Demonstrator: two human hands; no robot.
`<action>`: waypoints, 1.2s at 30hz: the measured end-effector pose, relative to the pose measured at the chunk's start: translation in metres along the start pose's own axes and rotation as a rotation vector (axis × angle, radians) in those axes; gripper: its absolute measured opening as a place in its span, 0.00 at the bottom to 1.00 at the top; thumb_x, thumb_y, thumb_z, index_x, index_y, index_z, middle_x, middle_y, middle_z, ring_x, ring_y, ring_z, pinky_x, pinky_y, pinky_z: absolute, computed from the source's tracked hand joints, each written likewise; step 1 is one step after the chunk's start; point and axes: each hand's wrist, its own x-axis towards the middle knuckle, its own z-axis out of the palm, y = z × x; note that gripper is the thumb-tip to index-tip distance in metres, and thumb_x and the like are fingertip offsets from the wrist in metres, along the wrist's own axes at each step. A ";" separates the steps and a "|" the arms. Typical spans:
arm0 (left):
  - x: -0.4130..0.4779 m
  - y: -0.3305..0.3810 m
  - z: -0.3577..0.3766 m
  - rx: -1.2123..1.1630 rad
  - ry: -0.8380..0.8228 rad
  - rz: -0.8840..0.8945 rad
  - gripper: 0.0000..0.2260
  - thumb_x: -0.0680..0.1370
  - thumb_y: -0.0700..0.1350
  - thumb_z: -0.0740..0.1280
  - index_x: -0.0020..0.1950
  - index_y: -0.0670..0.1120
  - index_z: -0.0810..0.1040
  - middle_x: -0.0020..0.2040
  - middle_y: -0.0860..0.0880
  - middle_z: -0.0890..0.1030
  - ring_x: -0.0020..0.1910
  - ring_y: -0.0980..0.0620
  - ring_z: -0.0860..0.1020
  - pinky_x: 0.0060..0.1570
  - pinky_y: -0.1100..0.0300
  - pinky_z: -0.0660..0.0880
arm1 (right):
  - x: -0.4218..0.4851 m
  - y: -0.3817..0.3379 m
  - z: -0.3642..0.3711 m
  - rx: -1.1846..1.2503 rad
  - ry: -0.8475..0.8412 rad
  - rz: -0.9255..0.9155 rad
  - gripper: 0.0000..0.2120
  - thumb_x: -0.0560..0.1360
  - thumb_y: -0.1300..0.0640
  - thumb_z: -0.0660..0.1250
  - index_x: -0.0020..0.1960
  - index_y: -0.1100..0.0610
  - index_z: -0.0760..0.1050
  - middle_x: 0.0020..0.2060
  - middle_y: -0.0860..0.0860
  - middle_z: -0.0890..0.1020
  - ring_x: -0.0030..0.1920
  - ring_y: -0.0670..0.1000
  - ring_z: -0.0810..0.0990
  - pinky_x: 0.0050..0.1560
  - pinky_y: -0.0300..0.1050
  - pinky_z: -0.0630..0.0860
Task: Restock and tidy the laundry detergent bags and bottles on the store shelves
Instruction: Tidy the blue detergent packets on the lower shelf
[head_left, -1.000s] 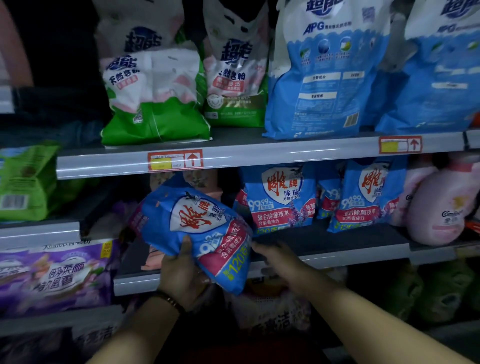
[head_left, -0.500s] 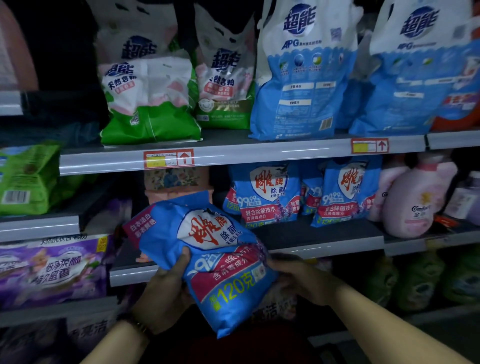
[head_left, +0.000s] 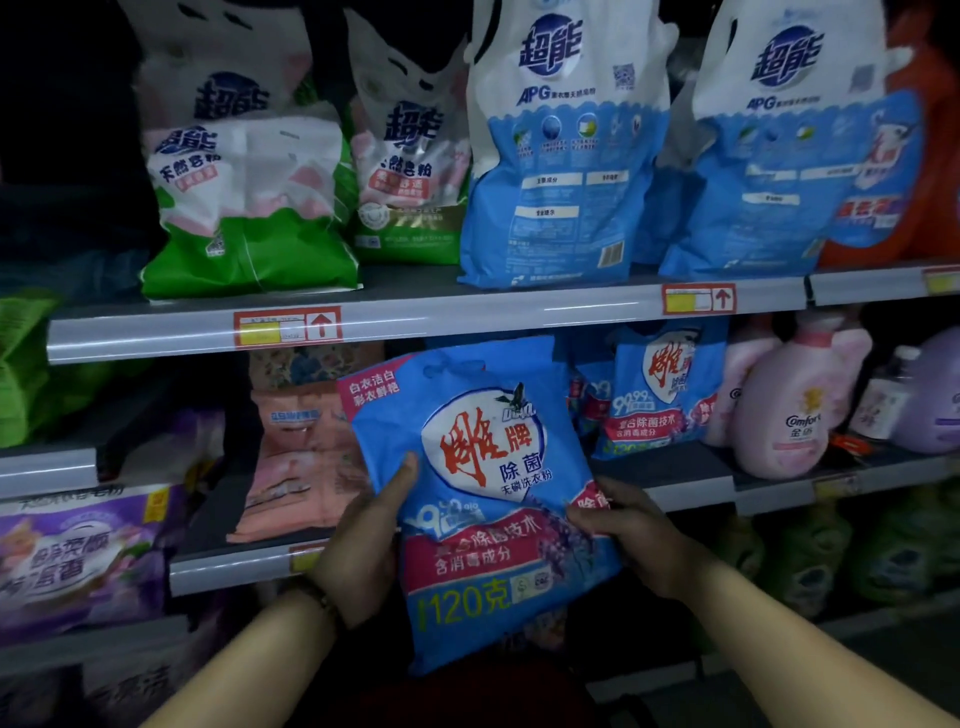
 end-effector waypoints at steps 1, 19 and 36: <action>0.000 -0.010 0.002 0.068 0.016 0.012 0.25 0.77 0.62 0.73 0.71 0.54 0.78 0.64 0.44 0.85 0.62 0.38 0.84 0.65 0.34 0.77 | 0.001 -0.001 -0.002 -0.013 0.041 -0.033 0.16 0.76 0.65 0.74 0.64 0.61 0.83 0.59 0.65 0.85 0.59 0.69 0.85 0.63 0.68 0.80; 0.158 -0.019 0.010 0.686 0.260 0.279 0.27 0.65 0.35 0.84 0.54 0.55 0.77 0.53 0.54 0.85 0.54 0.50 0.83 0.58 0.48 0.81 | 0.127 0.005 -0.040 -0.344 0.412 -0.206 0.14 0.79 0.60 0.74 0.62 0.49 0.79 0.53 0.43 0.86 0.52 0.43 0.84 0.52 0.40 0.79; 0.225 -0.046 -0.008 1.037 0.203 0.127 0.31 0.60 0.51 0.88 0.62 0.50 0.86 0.58 0.53 0.87 0.59 0.53 0.83 0.57 0.61 0.77 | 0.182 0.023 -0.047 -0.767 0.615 0.048 0.25 0.87 0.43 0.54 0.67 0.65 0.67 0.57 0.66 0.80 0.54 0.67 0.81 0.47 0.55 0.74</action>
